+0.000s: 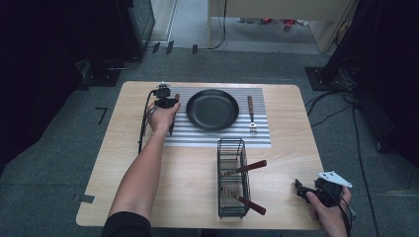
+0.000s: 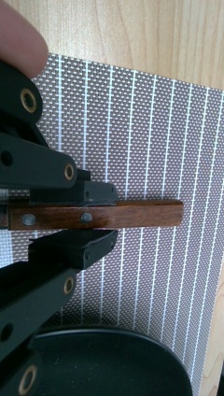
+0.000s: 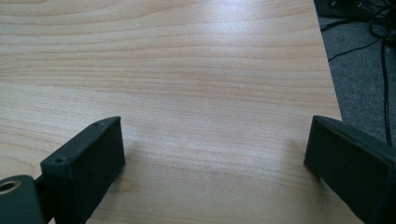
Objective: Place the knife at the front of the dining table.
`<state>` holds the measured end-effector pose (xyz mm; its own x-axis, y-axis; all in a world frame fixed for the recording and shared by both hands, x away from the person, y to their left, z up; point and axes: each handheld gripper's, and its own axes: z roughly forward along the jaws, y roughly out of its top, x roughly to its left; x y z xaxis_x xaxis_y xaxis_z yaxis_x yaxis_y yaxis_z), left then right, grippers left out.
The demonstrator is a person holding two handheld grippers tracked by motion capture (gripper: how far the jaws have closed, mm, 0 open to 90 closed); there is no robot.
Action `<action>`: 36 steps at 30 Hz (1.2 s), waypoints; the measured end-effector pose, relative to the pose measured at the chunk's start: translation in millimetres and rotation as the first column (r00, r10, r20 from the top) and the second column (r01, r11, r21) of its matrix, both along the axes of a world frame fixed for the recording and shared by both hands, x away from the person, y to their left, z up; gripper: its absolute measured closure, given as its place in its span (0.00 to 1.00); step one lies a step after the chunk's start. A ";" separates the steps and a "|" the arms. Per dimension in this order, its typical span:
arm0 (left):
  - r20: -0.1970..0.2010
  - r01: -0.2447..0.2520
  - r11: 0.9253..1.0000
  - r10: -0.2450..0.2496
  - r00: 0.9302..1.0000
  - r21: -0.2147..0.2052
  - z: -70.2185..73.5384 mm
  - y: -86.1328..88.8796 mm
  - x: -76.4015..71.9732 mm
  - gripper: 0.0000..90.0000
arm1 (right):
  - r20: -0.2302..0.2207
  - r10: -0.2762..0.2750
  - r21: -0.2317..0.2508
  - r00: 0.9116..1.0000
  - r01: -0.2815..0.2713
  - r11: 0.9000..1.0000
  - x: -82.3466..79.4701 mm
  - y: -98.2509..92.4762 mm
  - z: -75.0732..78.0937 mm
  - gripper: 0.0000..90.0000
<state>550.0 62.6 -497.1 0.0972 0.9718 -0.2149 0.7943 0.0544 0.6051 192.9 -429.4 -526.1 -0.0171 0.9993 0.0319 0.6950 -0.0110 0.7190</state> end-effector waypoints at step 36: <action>-0.001 -0.004 1.000 0.004 1.000 -0.021 3.2 3.1 3.7 0.77 | -0.001 0.000 -0.002 1.000 0.000 1.000 0.1 0.2 0.0 0.05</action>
<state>553.7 65.8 -493.9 0.0927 0.9674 -0.2357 0.7945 0.0708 0.6031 192.9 -429.2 -526.1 -0.0168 0.9994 0.0298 0.6955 -0.0097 0.7185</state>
